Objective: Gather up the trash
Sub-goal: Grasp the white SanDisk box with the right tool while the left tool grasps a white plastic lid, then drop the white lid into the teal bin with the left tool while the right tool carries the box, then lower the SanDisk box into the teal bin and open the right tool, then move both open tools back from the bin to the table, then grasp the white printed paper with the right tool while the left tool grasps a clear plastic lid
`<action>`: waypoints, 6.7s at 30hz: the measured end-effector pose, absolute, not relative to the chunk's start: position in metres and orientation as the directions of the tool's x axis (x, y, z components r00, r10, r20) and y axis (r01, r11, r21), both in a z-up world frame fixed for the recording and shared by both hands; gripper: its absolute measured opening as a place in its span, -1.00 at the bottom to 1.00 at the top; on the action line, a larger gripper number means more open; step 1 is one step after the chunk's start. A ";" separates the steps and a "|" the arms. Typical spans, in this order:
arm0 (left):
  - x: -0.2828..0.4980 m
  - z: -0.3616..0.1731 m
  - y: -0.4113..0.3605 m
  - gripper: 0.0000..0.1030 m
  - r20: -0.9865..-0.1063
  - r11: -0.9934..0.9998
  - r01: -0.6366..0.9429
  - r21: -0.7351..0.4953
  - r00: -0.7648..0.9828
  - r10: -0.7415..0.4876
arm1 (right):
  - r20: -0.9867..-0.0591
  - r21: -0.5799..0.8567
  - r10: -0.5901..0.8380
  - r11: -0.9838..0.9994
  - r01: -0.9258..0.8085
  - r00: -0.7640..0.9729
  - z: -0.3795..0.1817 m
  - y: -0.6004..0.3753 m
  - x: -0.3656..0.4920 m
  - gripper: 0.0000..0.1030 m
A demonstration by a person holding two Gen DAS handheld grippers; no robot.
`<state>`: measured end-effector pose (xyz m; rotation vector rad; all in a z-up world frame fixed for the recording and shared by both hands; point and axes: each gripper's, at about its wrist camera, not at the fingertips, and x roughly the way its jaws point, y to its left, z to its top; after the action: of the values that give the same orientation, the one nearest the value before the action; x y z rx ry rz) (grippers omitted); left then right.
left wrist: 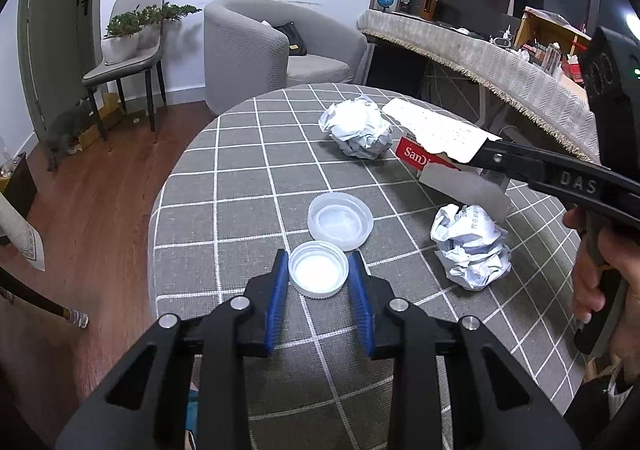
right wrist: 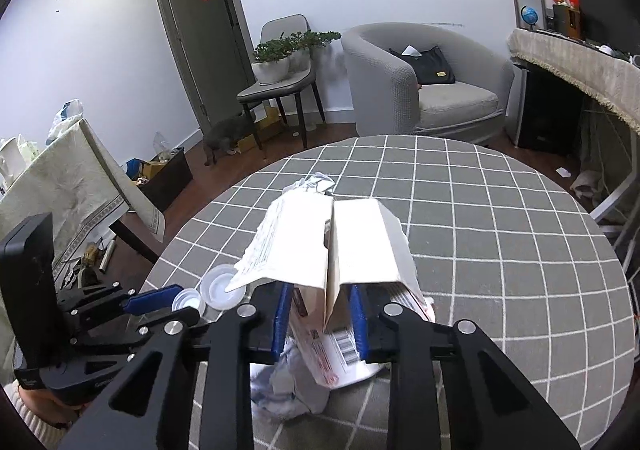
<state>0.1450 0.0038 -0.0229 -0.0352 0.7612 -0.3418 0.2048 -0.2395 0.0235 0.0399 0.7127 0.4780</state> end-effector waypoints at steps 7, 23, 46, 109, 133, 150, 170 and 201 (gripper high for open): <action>0.149 -0.023 0.015 -0.37 -0.657 0.933 0.298 -0.201 0.666 -0.355 | -0.626 0.186 0.419 0.899 -0.396 0.658 0.021 -0.231 0.218 -0.72; 0.137 -0.016 0.031 -0.37 -0.636 0.932 0.277 -0.232 0.682 -0.361 | -0.558 0.104 0.362 0.924 -0.369 0.747 0.043 -0.224 0.205 -0.97; 0.072 -0.004 0.085 -0.37 -0.616 0.964 0.172 -0.200 0.743 -0.261 | -0.515 0.138 0.474 0.868 -0.476 0.714 0.048 -0.176 0.142 -0.97; -0.005 -0.042 0.254 -0.31 -0.749 0.978 -0.077 -0.195 0.655 -0.098 | -0.847 0.169 0.475 0.665 -0.727 0.238 -0.114 0.083 0.080 -0.97; -0.015 0.012 0.226 -0.52 -0.588 0.983 -0.048 -0.176 0.806 -0.066 | -0.952 0.108 0.290 0.615 -0.781 0.096 -0.178 0.084 0.052 -0.10; -0.009 0.039 0.201 -0.52 -0.487 0.981 -0.067 -0.180 0.873 -0.030 | -0.833 0.111 0.495 0.588 -0.801 0.248 -0.088 0.049 0.048 -0.07; 0.030 0.034 0.127 0.04 -0.496 0.985 -0.004 -0.170 0.864 -0.082 | -0.611 0.114 0.600 0.711 -0.694 0.516 0.017 -0.074 0.075 0.17; 0.132 -0.005 0.006 0.30 -0.625 0.970 0.214 -0.112 0.744 -0.236 | -0.532 0.141 0.477 0.864 -0.483 0.699 0.044 -0.264 0.162 0.44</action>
<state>0.1317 0.0062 -0.0045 -0.0332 0.6883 -0.2468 0.1622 -0.2639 0.0441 -0.0094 0.5905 0.5347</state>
